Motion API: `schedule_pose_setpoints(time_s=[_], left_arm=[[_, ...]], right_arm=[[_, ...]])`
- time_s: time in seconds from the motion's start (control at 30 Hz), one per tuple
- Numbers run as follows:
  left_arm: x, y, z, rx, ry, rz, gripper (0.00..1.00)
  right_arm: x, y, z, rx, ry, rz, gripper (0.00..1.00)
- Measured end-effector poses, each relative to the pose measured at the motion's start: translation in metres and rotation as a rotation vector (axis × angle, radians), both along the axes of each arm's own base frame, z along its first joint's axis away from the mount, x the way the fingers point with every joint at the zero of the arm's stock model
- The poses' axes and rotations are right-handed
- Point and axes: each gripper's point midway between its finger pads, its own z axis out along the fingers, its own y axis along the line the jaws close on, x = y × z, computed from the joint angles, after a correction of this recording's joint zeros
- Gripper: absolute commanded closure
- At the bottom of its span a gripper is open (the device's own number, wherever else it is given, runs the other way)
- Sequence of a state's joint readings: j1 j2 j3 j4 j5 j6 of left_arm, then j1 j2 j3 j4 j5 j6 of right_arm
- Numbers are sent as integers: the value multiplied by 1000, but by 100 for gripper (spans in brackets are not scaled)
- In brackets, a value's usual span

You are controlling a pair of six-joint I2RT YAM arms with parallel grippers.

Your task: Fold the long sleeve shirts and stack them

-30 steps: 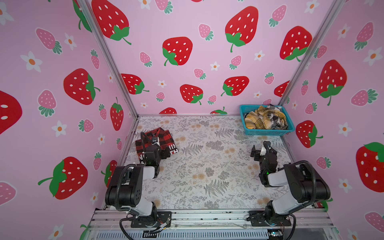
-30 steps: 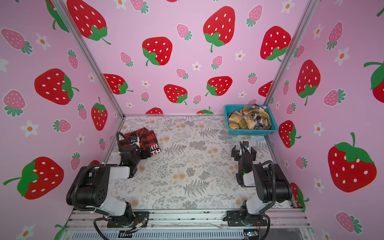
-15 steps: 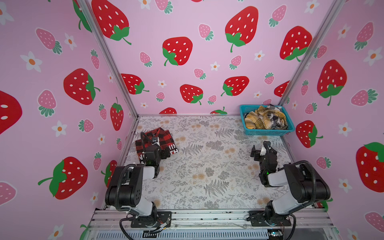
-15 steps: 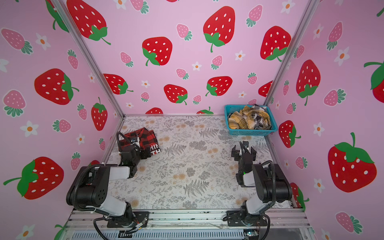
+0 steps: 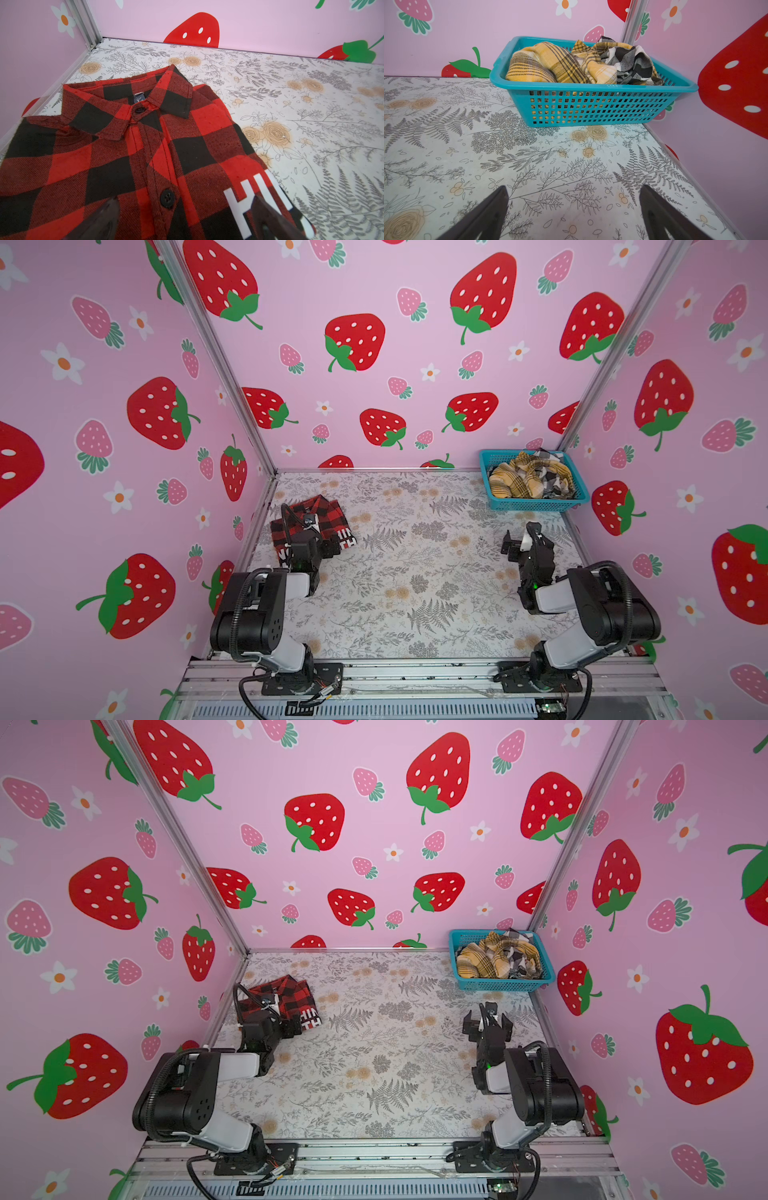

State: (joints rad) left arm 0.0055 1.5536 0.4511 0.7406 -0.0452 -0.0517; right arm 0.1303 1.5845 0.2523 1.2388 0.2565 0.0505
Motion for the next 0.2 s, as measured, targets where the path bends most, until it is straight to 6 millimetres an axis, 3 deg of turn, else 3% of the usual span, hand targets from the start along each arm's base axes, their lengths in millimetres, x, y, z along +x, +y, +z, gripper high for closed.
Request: schedule_pose_setpoints(time_s=[0.2], left_arm=[[0,0,-1,1,5,-4,1]], right_arm=[[0,0,0,0,0,0,0]])
